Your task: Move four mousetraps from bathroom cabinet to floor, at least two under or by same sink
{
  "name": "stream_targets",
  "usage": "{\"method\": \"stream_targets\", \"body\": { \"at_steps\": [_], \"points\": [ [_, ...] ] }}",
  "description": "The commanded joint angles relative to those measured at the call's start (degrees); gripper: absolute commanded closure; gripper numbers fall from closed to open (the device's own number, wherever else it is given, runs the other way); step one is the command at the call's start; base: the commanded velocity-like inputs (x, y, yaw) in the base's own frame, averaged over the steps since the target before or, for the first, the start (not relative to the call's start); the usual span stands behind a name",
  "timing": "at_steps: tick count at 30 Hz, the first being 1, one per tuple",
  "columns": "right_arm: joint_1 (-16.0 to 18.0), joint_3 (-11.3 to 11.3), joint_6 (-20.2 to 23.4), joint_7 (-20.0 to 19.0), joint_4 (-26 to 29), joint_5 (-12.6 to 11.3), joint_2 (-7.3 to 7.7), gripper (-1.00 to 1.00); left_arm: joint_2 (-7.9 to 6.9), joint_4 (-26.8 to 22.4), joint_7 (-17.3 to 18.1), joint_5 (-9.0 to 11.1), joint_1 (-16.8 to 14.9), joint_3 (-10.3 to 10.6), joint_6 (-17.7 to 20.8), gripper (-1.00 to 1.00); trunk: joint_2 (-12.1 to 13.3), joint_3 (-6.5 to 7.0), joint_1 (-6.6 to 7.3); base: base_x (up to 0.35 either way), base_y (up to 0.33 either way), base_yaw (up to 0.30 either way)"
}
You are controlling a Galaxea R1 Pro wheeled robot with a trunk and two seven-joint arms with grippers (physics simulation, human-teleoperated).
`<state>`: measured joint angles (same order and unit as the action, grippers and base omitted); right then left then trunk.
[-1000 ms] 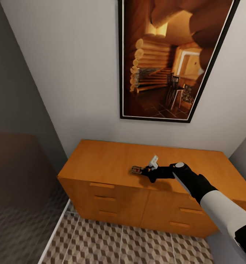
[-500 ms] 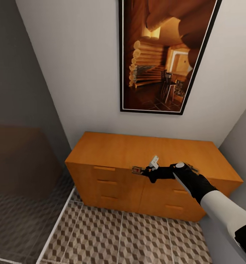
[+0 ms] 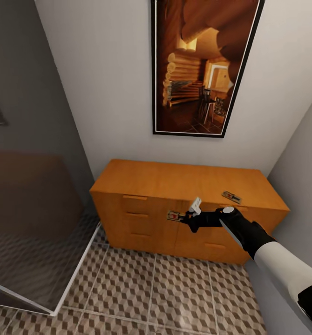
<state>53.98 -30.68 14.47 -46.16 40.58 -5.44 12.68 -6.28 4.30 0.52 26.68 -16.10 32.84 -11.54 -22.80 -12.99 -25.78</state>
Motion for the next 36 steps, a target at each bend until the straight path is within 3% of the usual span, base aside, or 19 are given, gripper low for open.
{"method": "stream_targets", "body": {
  "at_steps": [1, 11, 17, 20, 25, 27, 32, 36],
  "points": [
    [0.07, -0.26, 0.49, 0.23, 0.04, -0.59, 0.07, 1.00, 0.04, 0.19, 0.06, 0.39, -0.07, 0.48, -0.32, -1.00, -0.12, -0.11, 0.00, -0.316, 0.000, 0.000],
    [0.07, -0.42, -1.19, 2.37, -5.72, -0.62, -0.55, 1.00, -0.01, 0.19, 0.06, 0.37, -0.07, 0.48, -0.40, -1.00, -0.12, -0.11, 0.00, -0.153, 0.000, 0.000],
    [0.07, -0.43, -10.69, 2.74, -17.90, -0.23, -4.25, 1.00, 0.04, 0.14, 0.09, 0.31, -0.07, 0.48, -0.47, -1.00, -0.12, -0.11, 0.00, -0.008, 0.000, 0.000],
    [0.07, -0.43, -18.02, 3.14, -26.18, 1.10, -6.44, 1.00, 0.04, 0.11, 0.09, 0.31, -0.07, 0.49, -0.49, -1.00, -0.12, -0.11, 0.00, -0.001, 0.000, 0.000],
    [-0.09, -0.44, -25.58, 3.25, -34.77, 2.92, -9.36, 1.00, 0.33, 0.10, 0.09, 0.30, -0.06, 0.48, -0.50, -1.00, -0.12, -0.11, 0.00, 0.000, 0.000, 0.000],
    [-0.33, -0.44, -27.21, 3.26, -36.47, 3.47, -9.83, 1.00, 0.40, 0.10, 0.09, 0.30, -0.07, 0.48, -0.50, -1.00, -0.12, -0.11, 0.00, 0.000, 0.000, 0.000],
    [-3.97, -0.44, -31.31, 3.27, -38.19, 4.87, -10.30, 1.00, 0.47, 0.10, 0.09, 0.30, -0.06, 0.48, -0.50, -1.00, -0.12, -0.11, 0.00, 0.000, 0.000, 0.000],
    [-10.51, -0.44, -36.76, 3.35, -38.58, 5.65, -10.26, 1.00, 0.60, 0.03, 0.10, 0.30, -0.05, 0.48, -0.50, -1.00, -0.12, -0.11, 0.00, 0.000, 0.000, 0.000]
  ]
}}
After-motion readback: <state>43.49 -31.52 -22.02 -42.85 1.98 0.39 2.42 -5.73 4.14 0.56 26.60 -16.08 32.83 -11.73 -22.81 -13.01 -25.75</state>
